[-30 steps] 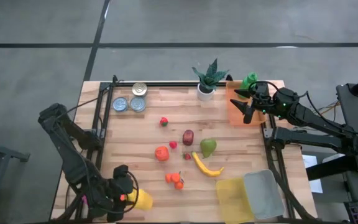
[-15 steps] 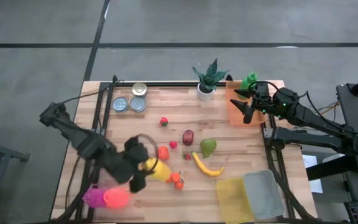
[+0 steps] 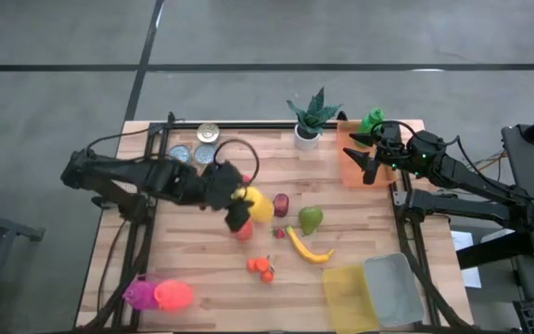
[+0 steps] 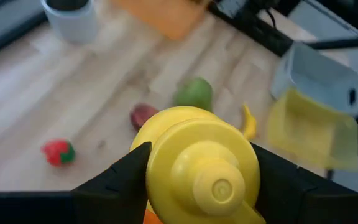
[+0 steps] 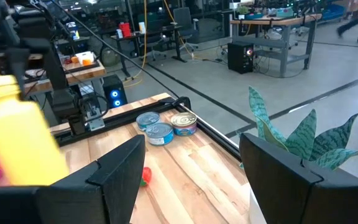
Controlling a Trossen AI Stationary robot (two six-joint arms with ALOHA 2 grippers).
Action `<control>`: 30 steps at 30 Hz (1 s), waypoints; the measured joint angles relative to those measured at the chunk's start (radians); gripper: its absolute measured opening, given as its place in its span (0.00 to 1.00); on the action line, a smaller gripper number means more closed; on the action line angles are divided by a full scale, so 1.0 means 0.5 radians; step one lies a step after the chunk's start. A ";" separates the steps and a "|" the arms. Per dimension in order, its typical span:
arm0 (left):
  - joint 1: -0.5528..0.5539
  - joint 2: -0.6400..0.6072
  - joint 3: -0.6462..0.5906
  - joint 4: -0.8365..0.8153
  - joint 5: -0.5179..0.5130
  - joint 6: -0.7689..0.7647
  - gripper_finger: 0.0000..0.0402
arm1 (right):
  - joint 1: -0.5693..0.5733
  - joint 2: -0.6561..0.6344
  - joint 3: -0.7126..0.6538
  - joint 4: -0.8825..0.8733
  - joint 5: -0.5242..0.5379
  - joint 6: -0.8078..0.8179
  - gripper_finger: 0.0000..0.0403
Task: Pick & Place Food Item
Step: Put the yellow water bottle into the orange bin
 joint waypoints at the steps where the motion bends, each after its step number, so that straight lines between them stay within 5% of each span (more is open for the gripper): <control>1: 0.046 0.002 0.000 0.021 0.000 0.049 0.55 | 0.000 0.001 0.000 0.000 0.000 0.000 0.65; 16: 0.912 0.004 -0.035 0.200 0.535 0.774 0.55 | 0.000 0.000 0.000 0.000 0.000 0.000 0.65; 30: 1.041 0.287 -0.182 0.417 0.834 0.867 0.55 | 0.000 0.000 0.000 0.000 0.000 0.000 0.65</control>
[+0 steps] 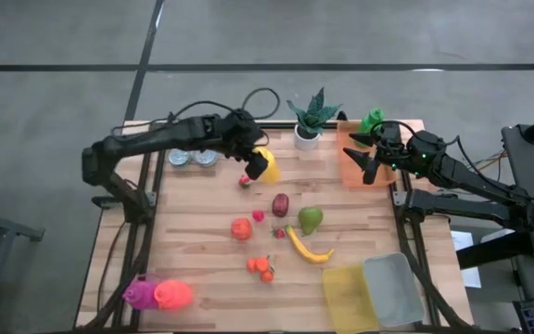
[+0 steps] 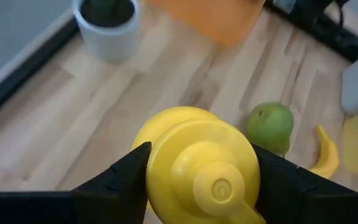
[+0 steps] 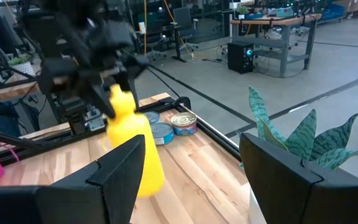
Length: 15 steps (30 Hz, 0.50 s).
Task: Pick & Place Food Item
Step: Put the yellow water bottle into the orange bin
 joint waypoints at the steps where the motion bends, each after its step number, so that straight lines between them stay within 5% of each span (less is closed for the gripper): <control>1: 0.000 0.036 0.000 -0.004 0.016 -0.001 0.55 | 0.000 0.000 0.000 0.000 0.000 0.000 0.65; 15: 0.026 0.256 0.002 0.079 0.024 -0.127 0.55 | 0.000 -0.002 0.000 0.000 0.000 0.000 0.65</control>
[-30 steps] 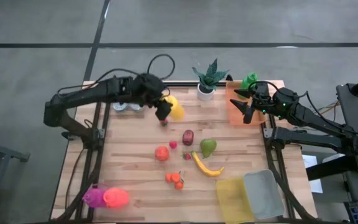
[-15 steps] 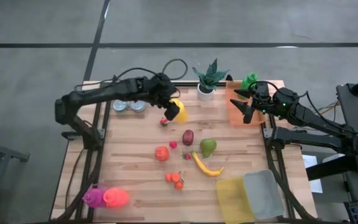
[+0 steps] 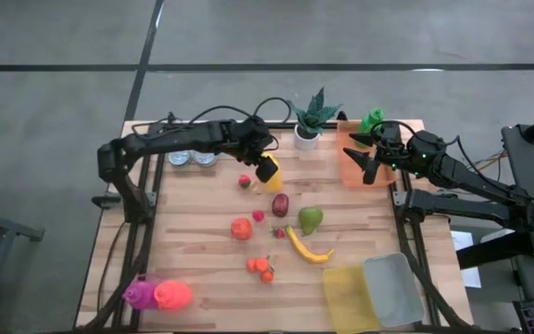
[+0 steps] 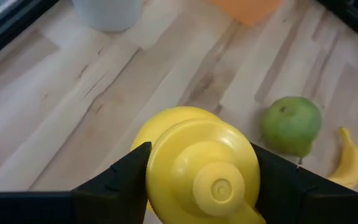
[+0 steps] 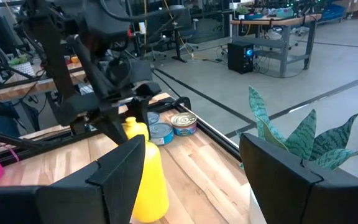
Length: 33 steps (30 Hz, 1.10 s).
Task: Pick & Place Food Item
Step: Put the yellow water bottle into the orange bin
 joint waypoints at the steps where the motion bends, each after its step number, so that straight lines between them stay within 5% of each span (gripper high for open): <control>1: 0.003 0.012 0.000 -0.006 -0.003 -0.015 0.55 | 0.000 0.000 0.000 0.000 0.000 0.000 0.65; 33: 0.009 0.039 0.115 -0.012 0.015 -0.014 0.71 | 0.000 0.002 0.000 0.000 0.000 0.000 0.65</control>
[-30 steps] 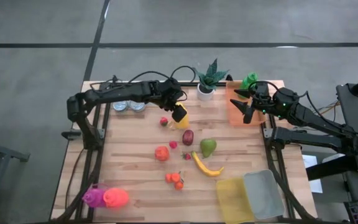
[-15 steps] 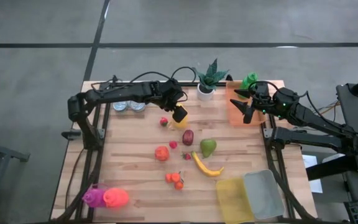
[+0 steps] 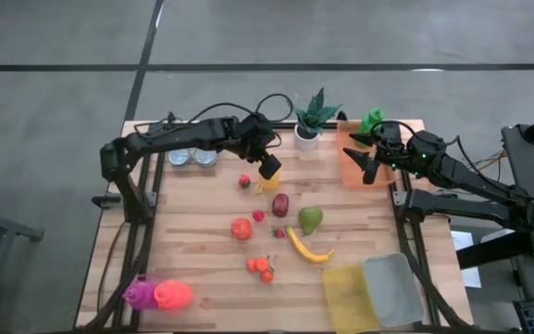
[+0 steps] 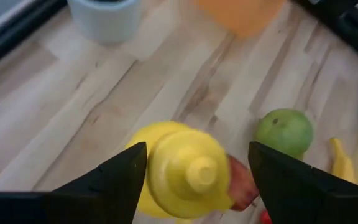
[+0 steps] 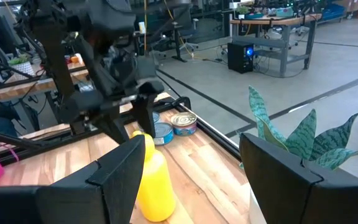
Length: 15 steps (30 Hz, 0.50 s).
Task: Pick & Place Food Item
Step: Put the yellow water bottle into the orange bin
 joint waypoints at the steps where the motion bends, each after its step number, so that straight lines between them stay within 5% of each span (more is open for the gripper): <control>1: 0.000 -0.004 0.022 -0.005 0.001 0.010 0.71 | 0.000 0.000 0.000 0.000 0.000 0.000 0.65; 15: 0.001 -0.396 0.051 0.211 -0.157 0.271 0.71 | 0.000 -0.001 0.000 0.000 0.001 0.000 0.65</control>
